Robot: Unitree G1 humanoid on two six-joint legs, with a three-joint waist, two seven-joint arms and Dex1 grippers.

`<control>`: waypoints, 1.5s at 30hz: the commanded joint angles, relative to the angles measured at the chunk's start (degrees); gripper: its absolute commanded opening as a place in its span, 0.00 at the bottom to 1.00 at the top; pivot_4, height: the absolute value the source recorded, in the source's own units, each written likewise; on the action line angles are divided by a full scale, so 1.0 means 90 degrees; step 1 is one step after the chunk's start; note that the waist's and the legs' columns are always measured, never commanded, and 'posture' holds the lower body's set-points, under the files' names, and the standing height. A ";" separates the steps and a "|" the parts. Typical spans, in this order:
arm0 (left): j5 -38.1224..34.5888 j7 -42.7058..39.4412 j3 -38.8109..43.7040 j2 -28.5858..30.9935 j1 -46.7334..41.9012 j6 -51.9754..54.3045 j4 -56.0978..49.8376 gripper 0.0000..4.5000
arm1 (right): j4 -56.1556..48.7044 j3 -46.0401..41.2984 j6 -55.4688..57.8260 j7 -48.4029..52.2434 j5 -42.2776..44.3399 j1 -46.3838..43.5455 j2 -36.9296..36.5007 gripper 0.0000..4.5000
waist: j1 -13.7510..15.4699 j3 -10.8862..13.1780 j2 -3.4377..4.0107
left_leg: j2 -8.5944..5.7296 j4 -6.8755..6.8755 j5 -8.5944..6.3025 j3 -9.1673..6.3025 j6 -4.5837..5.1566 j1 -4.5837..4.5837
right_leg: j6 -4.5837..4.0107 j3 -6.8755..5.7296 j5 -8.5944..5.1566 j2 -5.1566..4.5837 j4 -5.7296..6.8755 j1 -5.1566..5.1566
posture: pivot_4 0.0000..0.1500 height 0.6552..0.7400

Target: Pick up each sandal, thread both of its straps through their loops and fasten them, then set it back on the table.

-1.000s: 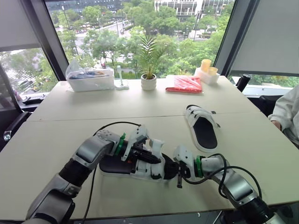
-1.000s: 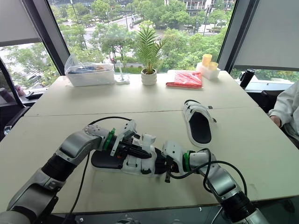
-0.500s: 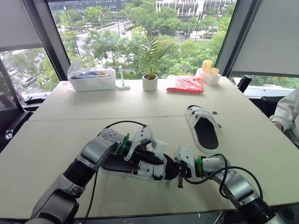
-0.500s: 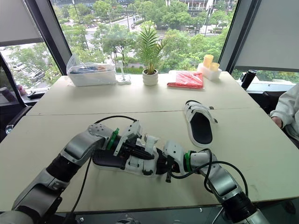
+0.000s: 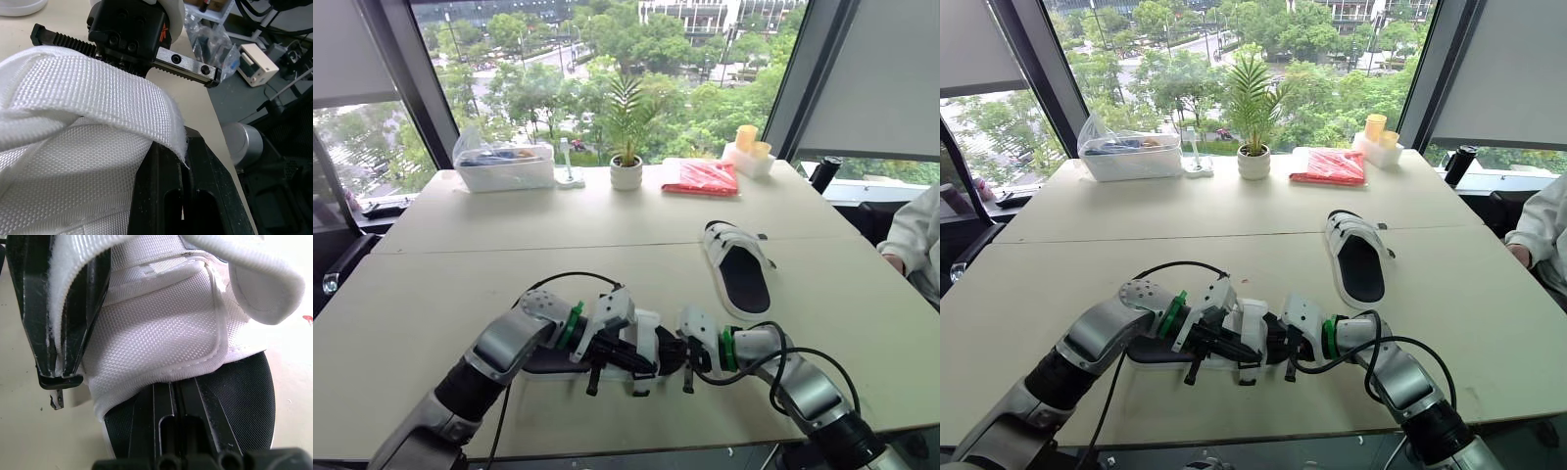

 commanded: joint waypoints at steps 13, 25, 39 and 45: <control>-0.2084 -0.0192 0.1844 0.1160 0.1279 0.1247 -0.1372 1.00 | 0.0296 0.0239 0.0066 -0.0033 -0.0247 0.0070 0.0046 0.00 | -0.0118 -0.0001 0.0001 | 0.0005 -0.0013 0.0000 -0.0002 0.0000 0.0005 | -0.0009 0.0000 -0.0005 0.0001 0.0003 -0.0006 | 1.00 1.00; -0.1480 0.0863 0.1787 0.1212 0.3241 0.0240 -0.1787 1.00 | 0.0481 0.0313 -0.0081 0.0037 -0.0291 -0.0052 0.0099 0.00 | -0.0114 -0.0001 0.0000 | 0.0004 -0.0010 -0.0002 0.0002 -0.0001 0.0006 | -0.0030 0.0004 -0.0016 -0.0008 -0.0005 0.0000 | 1.00 1.00; -0.0887 0.1605 0.1085 -0.0075 0.3077 -0.0549 -0.0788 1.00 | 0.0246 0.0283 0.0017 0.0122 -0.0275 0.0112 -0.0020 0.00 | -0.0054 -0.0009 0.0009 | 0.0002 -0.0007 -0.0001 0.0003 -0.0001 0.0006 | -0.0028 0.0003 -0.0014 -0.0009 -0.0005 0.0002 | 1.00 1.00; -0.0912 0.1555 0.0836 -0.0313 0.3075 -0.0467 -0.0753 0.83 | 0.0156 0.0247 0.0083 0.0148 -0.0249 0.0174 -0.0117 0.00 | 0.0025 -0.0023 0.0015 | 0.0002 -0.0001 -0.0001 0.0003 -0.0001 0.0006 | -0.0029 0.0003 -0.0015 -0.0011 -0.0015 0.0010 | 1.00 1.00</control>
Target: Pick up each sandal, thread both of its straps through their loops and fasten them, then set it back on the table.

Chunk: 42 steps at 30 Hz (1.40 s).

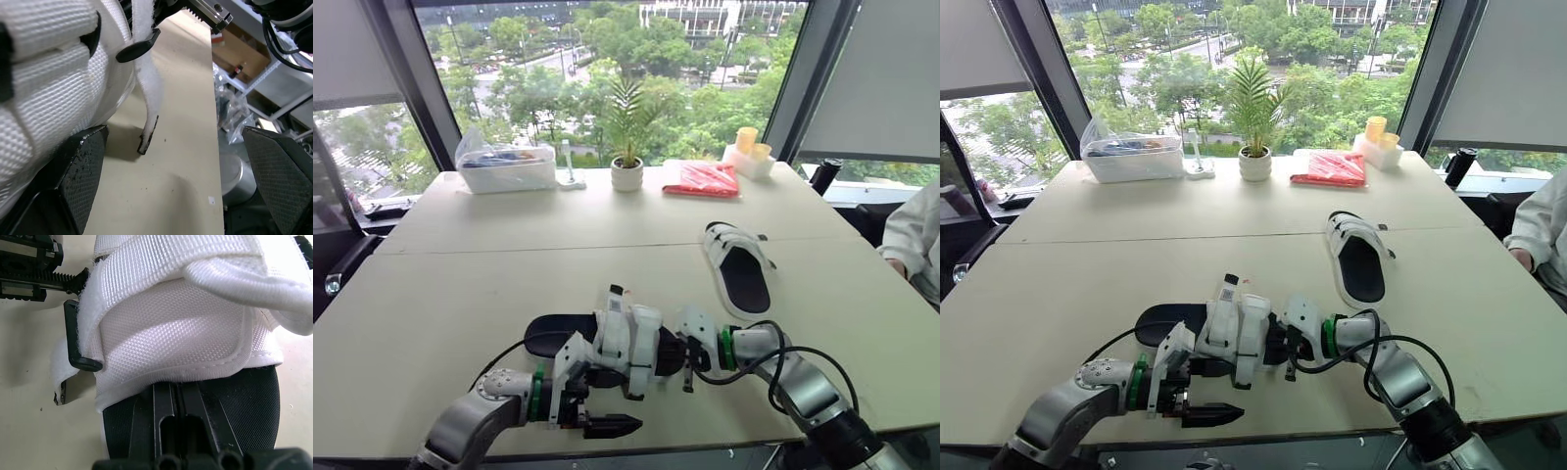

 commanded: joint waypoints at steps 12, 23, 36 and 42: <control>-0.0081 0.0140 -0.0484 -0.0472 -0.0024 0.0213 0.0049 0.00 | 0.0022 0.0109 0.0275 0.0088 -0.0178 0.0245 -0.0198 0.00 | 0.0005 -0.0001 0.0001 | -0.0003 -0.0007 -0.0002 -0.0001 0.0003 -0.0010 | 0.0002 -0.0002 0.0000 -0.0002 -0.0005 -0.0009 | 1.00 1.00; -0.0333 -0.0655 -0.0723 0.0878 0.0566 0.0270 -0.1597 0.00 | 0.0663 0.0083 0.0008 0.0510 -0.0196 -0.0076 -0.0229 0.00 | -0.0004 -0.0002 0.0006 | -0.0002 -0.0014 -0.0004 -0.0001 0.0006 -0.0012 | 0.0001 -0.0002 -0.0001 -0.0002 -0.0021 -0.0007 | 1.00 1.00; -0.1323 -0.0367 0.0718 0.0847 -0.1086 0.0320 -0.1527 0.00 | 0.0751 0.0383 -0.0399 0.0715 -0.0475 -0.0127 -0.0145 0.00 | -0.0012 -0.0003 0.0007 | -0.0001 -0.0016 -0.0009 -0.0001 0.0014 -0.0013 | 0.0003 -0.0006 0.0001 0.0002 -0.0050 0.0001 | 1.00 1.00; -0.1093 -0.0439 0.0790 0.0467 -0.2260 0.0111 -0.0163 0.00 | 0.0703 0.0530 -0.0422 0.0591 -0.0540 -0.0092 -0.0015 0.00 | -0.0036 0.0000 0.0004 | 0.0001 -0.0020 -0.0007 -0.0001 0.0013 -0.0015 | 0.0027 -0.0007 0.0015 0.0012 -0.0044 -0.0007 | 1.00 1.00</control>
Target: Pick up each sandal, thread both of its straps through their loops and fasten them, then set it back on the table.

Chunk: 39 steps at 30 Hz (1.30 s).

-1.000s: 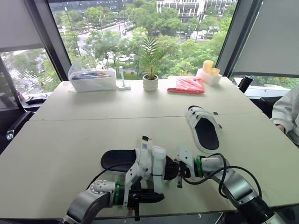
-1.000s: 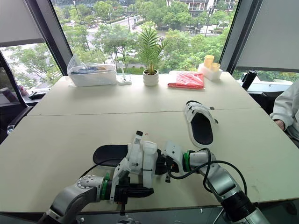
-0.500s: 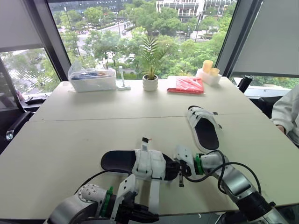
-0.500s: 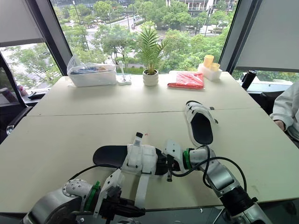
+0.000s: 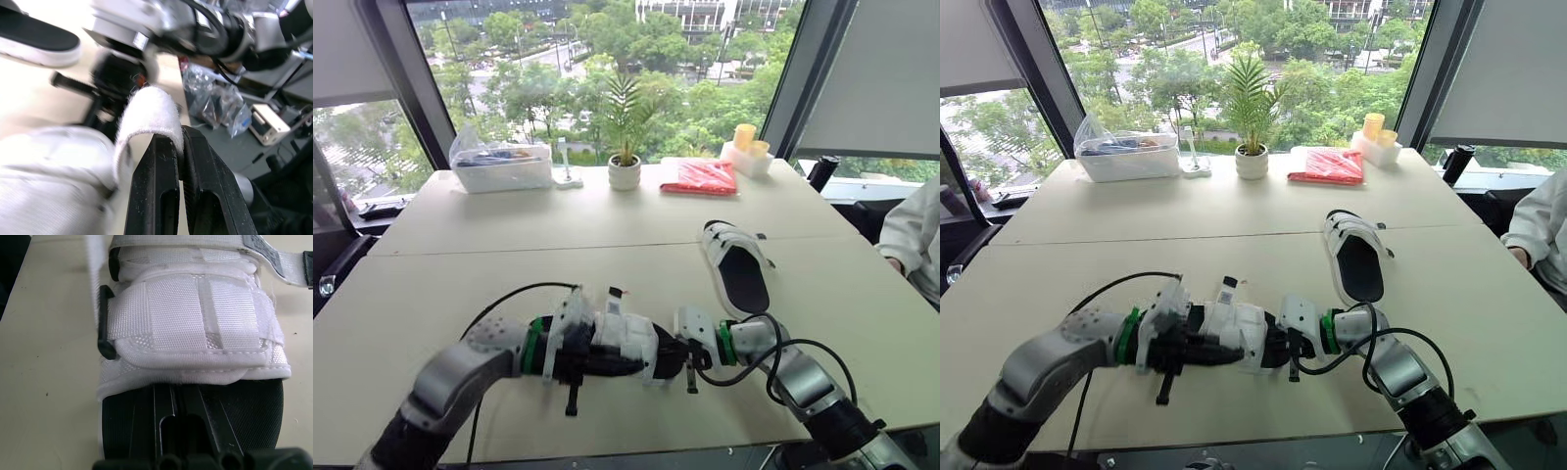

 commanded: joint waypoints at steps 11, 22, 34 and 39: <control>0.0564 -0.0579 -0.0011 -0.1023 -0.1384 -0.1041 0.2235 0.00 | -0.0165 0.0399 0.0329 -0.0257 -0.0308 0.0539 -0.0022 0.00 | 0.0027 0.0003 -0.0003 | -0.0006 0.0010 0.0002 -0.0001 -0.0002 -0.0002 | 0.0002 0.0000 0.0001 -0.0003 0.0003 0.0002 | 1.00 1.00; 0.1042 -0.1451 -0.0420 -0.1449 -0.1962 -0.1346 0.3384 0.00 | -0.0453 0.0350 0.0478 -0.0436 -0.0334 0.0789 -0.0051 0.00 | 0.0041 0.0002 -0.0004 | -0.0012 0.0012 0.0002 -0.0004 -0.0001 -0.0003 | 0.0003 -0.0001 0.0002 -0.0004 0.0003 0.0007 | 1.00 1.00; 0.1772 -0.0826 -0.0592 -0.1618 -0.2155 -0.0767 0.4232 0.91 | -0.0595 0.0291 0.0594 -0.0561 -0.0333 0.0884 -0.0095 0.00 | 0.0035 -0.0007 -0.0005 | -0.0013 0.0015 0.0001 -0.0010 0.0000 0.0008 | 0.0012 -0.0004 0.0006 -0.0003 0.0003 0.0024 | 1.00 1.00; 0.2170 -0.0266 -0.0695 -0.1735 -0.2371 -0.0811 0.4484 0.98 | -0.0519 0.0274 0.0591 -0.0590 -0.0341 0.0806 -0.0083 0.00 | 0.0033 -0.0011 -0.0010 | -0.0012 0.0021 0.0002 -0.0013 -0.0001 0.0051 | 0.0010 -0.0004 0.0004 -0.0002 0.0003 0.0056 | 1.00 1.00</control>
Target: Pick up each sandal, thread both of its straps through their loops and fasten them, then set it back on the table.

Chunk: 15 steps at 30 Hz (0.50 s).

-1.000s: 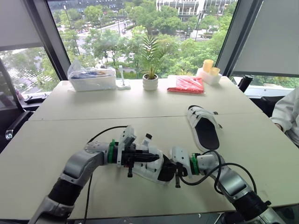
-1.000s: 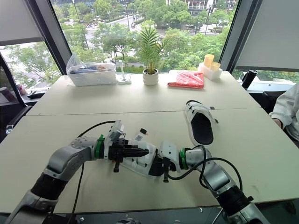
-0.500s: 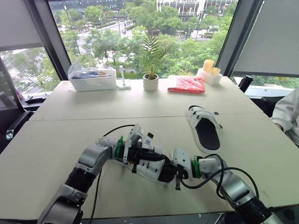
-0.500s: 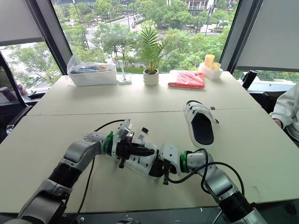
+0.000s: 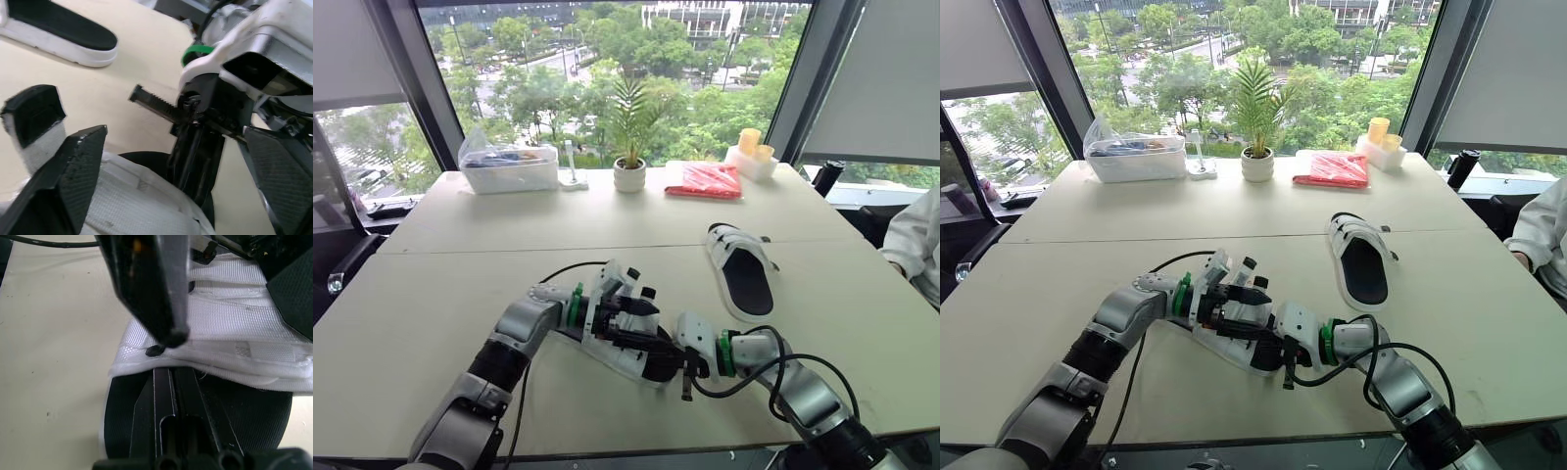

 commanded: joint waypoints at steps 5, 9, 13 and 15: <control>-0.0157 0.1232 0.0766 -0.0392 -0.0748 0.1065 0.0520 0.98 | 0.0259 0.0324 0.0168 0.0118 -0.0229 0.0179 -0.0064 0.00 | -0.0002 0.0000 -0.0001 | 0.0002 -0.0002 -0.0002 -0.0007 -0.0002 0.0054 | 0.0009 -0.0003 -0.0029 -0.0001 -0.0011 0.0077 | 1.00 1.00; -0.1156 0.1804 0.1960 -0.0579 -0.1270 0.2290 0.0542 0.98 | 0.0296 0.0334 0.0138 0.0114 -0.0231 0.0145 -0.0066 0.00 | -0.0024 0.0006 -0.0010 | 0.0001 -0.0005 -0.0001 -0.0008 0.0000 0.0043 | 0.0032 -0.0005 -0.0018 0.0001 -0.0011 0.0060 | 1.00 1.00; -0.1718 0.2235 0.2777 -0.0464 -0.1436 0.3042 0.0426 0.98 | 0.0346 0.0338 0.0098 0.0109 -0.0226 0.0108 -0.0054 0.00 | -0.0053 0.0005 -0.0009 | 0.0001 -0.0023 -0.0006 -0.0005 0.0003 0.0036 | 0.0026 -0.0005 -0.0008 0.0002 -0.0010 0.0046 | 1.00 1.00; -0.1769 0.2351 0.2918 -0.0334 -0.1400 0.3110 0.0324 0.98 | 0.0367 0.0342 0.0087 0.0103 -0.0231 0.0088 -0.0040 0.00 | -0.0067 0.0005 -0.0009 | 0.0001 -0.0025 -0.0007 -0.0004 0.0002 0.0037 | 0.0026 -0.0005 -0.0008 0.0003 -0.0009 0.0043 | 1.00 1.00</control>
